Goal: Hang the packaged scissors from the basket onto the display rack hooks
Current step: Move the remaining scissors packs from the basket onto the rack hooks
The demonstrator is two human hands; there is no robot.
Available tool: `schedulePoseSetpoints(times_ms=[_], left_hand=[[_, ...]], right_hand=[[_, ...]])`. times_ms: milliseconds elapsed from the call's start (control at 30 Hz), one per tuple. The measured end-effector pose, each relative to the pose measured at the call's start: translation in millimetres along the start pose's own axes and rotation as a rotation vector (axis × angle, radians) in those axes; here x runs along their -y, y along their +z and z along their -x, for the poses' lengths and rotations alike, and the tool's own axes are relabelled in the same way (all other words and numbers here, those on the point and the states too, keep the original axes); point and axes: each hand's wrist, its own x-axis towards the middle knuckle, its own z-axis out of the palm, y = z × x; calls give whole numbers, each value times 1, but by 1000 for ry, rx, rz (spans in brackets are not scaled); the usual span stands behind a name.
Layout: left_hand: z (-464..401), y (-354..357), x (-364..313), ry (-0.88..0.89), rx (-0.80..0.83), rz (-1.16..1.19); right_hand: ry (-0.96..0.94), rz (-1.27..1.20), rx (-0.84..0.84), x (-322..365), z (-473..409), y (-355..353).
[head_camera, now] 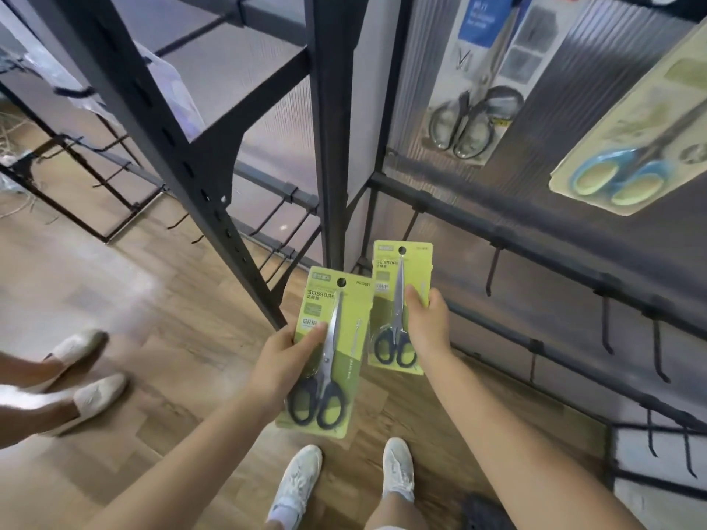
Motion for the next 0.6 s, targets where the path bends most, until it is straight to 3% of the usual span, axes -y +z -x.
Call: schedulePoseSetpoints(times_ms=[600], left_hand=[[-26, 9, -7, 10, -35, -6]], right_hand=[[-112, 49, -94, 0, -68, 16]])
